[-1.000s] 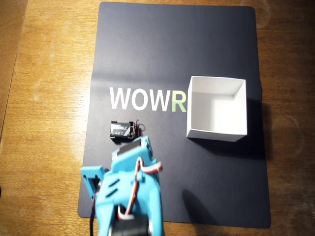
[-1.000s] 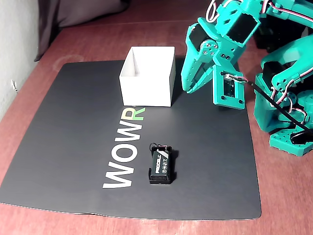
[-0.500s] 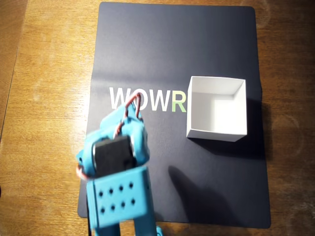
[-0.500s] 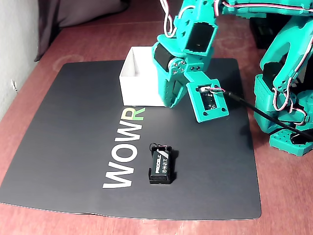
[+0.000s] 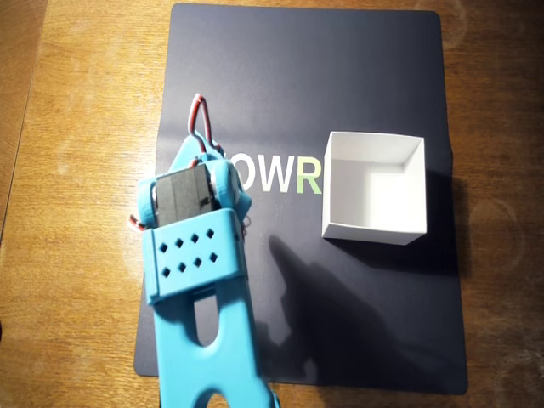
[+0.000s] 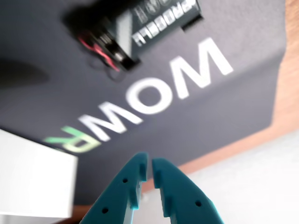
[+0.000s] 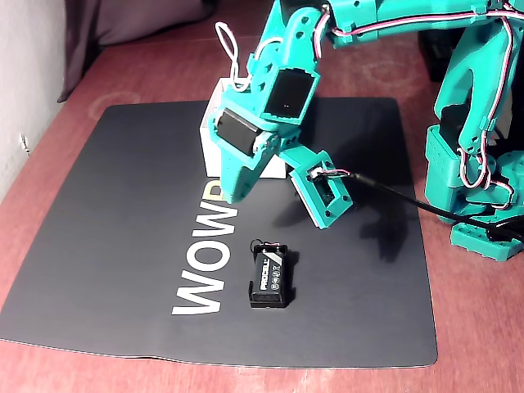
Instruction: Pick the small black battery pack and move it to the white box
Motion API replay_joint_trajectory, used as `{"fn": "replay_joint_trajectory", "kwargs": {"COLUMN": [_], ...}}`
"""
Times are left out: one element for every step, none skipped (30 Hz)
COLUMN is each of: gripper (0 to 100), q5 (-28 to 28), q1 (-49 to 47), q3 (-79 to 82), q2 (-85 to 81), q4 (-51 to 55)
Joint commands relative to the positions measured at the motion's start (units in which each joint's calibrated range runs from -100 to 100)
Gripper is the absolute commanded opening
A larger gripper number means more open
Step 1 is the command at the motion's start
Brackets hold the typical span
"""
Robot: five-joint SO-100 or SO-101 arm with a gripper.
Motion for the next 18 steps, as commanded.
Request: {"fn": "replay_joint_trajectory", "kwargs": {"gripper": [1, 1, 1, 1, 1, 1, 1, 1, 1, 1, 1, 1, 1, 1, 1, 1, 1, 1], "q5": [1.2, 1.1, 1.1, 1.0, 1.0, 0.8, -0.6, -3.2, -6.3, -9.5, -12.1, -14.3, -16.2, -17.9, -19.6, -21.3, -22.9, -24.6], "q1": [-0.3, -0.3, -0.4, -1.5, -2.7, -3.8, -4.4, -4.6, -4.5, -4.3, -4.0, -3.9, -3.9, -4.0, -4.4, -4.6, -4.7, -4.7], "q3": [-3.1, -2.9, -2.8, -2.7, -2.8, -2.8, -2.9, -3.0, -3.1, -3.1, -3.1, -3.1, -3.1, -3.0, -3.0, -3.0, -3.0, -3.0], "q2": [0.2, 0.3, 0.4, 0.4, 0.4, 0.3, 0.2, 0.1, 0.0, -0.1, -0.1, -0.1, -0.1, -0.1, -0.1, -0.1, -0.1, -0.1], "q4": [-2.2, -1.5, 0.0, 1.6, 3.1, 4.3, 4.5, 4.2, 3.8, 3.3, 3.1, 3.5, 3.9, 5.0, 6.0, 6.8, 7.5, 7.8]}}
